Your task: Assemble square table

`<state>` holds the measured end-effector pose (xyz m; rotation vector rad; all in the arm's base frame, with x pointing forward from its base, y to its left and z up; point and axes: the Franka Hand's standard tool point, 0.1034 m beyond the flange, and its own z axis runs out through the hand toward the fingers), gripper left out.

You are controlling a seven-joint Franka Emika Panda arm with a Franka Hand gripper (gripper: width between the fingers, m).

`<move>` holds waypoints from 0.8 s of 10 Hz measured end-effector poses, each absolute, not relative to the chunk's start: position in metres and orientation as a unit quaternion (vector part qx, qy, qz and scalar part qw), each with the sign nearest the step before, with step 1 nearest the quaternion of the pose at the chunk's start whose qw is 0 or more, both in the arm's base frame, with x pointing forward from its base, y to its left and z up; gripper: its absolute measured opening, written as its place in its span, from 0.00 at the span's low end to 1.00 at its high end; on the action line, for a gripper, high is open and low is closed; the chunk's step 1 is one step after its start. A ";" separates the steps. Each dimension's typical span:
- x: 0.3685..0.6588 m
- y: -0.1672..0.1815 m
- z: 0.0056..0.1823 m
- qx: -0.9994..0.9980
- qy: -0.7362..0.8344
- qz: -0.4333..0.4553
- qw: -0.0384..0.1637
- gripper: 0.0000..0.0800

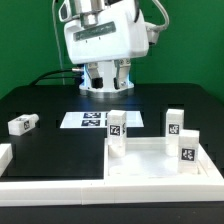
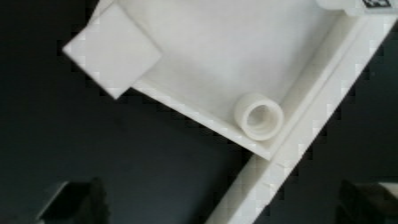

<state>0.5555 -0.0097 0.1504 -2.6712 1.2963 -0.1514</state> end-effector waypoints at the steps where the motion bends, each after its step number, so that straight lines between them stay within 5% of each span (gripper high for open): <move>1: 0.553 -0.015 0.148 -0.917 0.385 -0.057 0.081 0.81; 6: 0.470 -0.132 0.094 -0.976 0.208 -0.055 0.035 0.81; 8: 0.464 -0.185 0.082 -0.976 0.193 -0.096 -0.027 0.81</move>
Offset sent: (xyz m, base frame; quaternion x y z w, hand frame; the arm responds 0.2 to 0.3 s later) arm -0.0652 -0.0642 -0.0367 0.0340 -0.0044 -0.2401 0.9701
